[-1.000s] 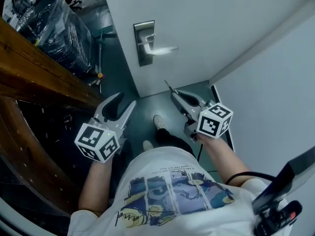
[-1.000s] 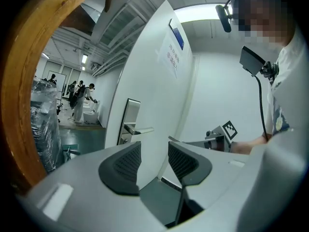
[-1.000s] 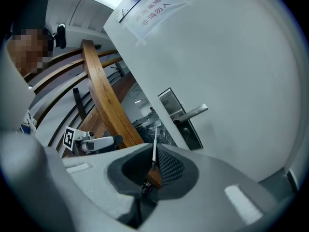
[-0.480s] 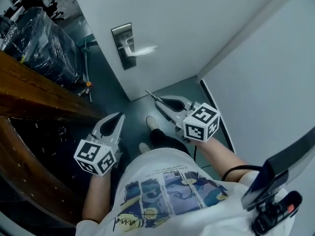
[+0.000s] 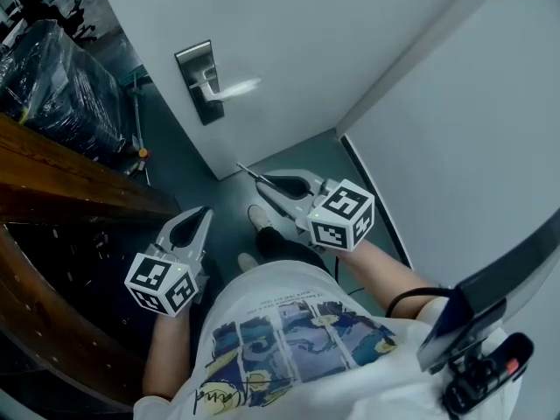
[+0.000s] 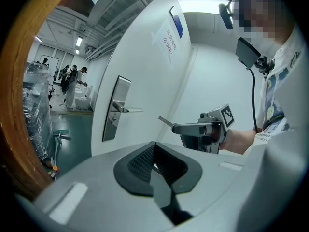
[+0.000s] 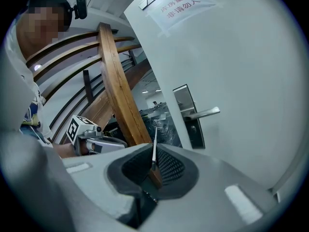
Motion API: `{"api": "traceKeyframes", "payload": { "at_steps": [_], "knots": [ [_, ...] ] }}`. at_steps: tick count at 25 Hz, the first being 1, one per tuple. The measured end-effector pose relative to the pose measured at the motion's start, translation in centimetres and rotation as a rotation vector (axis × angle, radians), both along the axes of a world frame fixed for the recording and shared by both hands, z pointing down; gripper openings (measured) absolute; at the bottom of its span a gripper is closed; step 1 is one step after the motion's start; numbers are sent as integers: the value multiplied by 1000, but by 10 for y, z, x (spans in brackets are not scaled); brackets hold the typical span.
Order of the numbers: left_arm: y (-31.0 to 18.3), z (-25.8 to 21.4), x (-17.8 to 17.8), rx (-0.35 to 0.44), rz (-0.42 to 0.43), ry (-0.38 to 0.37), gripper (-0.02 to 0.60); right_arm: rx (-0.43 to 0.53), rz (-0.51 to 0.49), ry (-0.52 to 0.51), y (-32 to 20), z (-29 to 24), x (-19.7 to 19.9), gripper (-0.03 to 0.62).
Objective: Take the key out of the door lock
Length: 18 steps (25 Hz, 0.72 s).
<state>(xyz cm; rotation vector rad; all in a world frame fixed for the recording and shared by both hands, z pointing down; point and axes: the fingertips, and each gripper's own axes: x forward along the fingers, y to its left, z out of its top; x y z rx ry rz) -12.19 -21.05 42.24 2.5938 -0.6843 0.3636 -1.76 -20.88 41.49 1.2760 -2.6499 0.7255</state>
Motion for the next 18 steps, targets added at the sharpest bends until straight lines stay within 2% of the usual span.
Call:
{"api": "traceKeyframes", "payload": {
  "at_steps": [18],
  "knots": [
    [-6,10,6,-19,20,-4,8,-5,-9,30,-1,4,1,24]
  ]
}}
